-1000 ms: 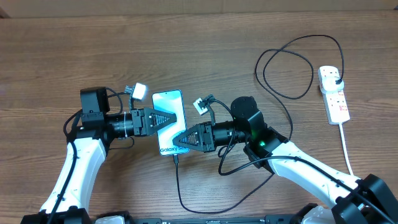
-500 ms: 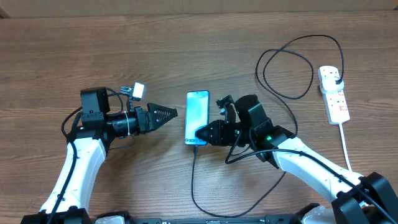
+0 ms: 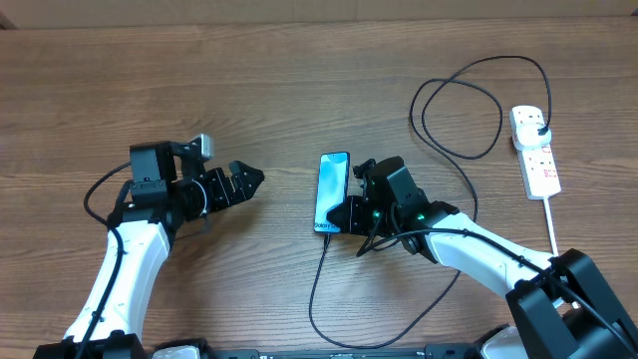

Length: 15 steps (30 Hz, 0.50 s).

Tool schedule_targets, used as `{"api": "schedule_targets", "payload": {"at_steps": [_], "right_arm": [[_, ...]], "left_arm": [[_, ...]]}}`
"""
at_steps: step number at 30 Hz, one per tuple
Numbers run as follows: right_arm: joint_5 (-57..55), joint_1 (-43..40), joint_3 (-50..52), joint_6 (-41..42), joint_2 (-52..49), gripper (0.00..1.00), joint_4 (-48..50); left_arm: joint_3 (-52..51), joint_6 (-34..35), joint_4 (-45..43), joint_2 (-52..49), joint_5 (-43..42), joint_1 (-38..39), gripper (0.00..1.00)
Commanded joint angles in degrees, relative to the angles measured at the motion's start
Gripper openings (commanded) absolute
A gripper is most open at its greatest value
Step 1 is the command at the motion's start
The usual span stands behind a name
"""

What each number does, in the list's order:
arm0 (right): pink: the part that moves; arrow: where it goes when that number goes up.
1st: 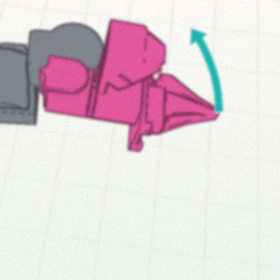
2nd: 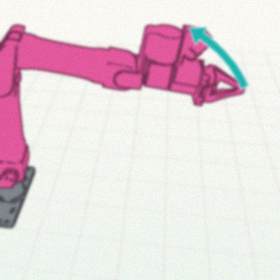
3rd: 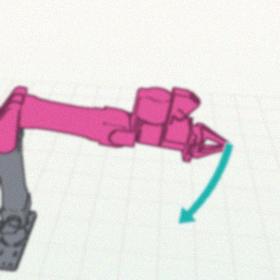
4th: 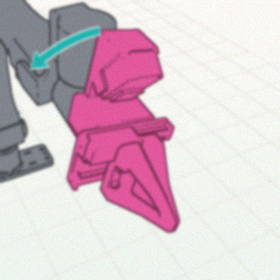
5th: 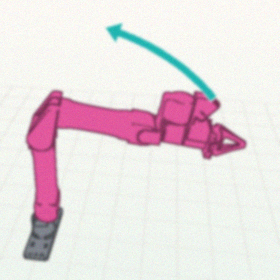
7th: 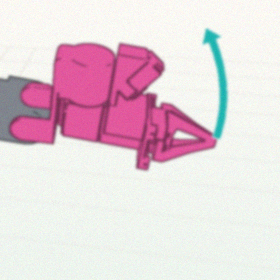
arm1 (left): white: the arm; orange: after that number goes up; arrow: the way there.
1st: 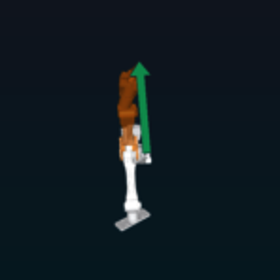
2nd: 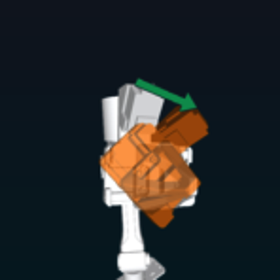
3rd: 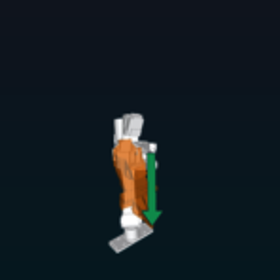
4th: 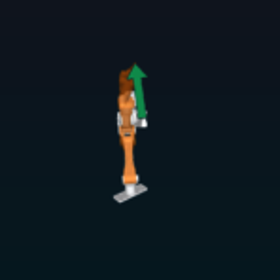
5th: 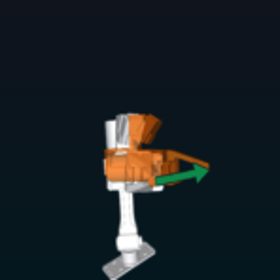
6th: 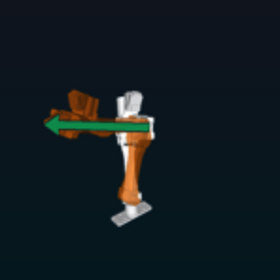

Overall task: Plug charger to phone and switch on socket
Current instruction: 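Open the left gripper and pull the left arm back from the phone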

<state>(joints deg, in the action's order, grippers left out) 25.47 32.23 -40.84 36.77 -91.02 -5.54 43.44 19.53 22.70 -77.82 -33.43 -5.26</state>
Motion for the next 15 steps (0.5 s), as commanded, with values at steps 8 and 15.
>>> {"api": "schedule_targets", "payload": {"at_steps": [8, 15], "right_arm": [[0.1, -0.2, -1.2, -3.2, -2.4, 0.04, 1.1], [2.1, -0.2, -1.2, -3.2, -5.3, 0.04, 4.0]], "left_arm": [[0.2, 3.2, -0.4, 1.0, 9.7, 0.0, 1.0], [0.2, 3.2, -0.4, 1.0, 9.7, 0.0, 1.0]]}}
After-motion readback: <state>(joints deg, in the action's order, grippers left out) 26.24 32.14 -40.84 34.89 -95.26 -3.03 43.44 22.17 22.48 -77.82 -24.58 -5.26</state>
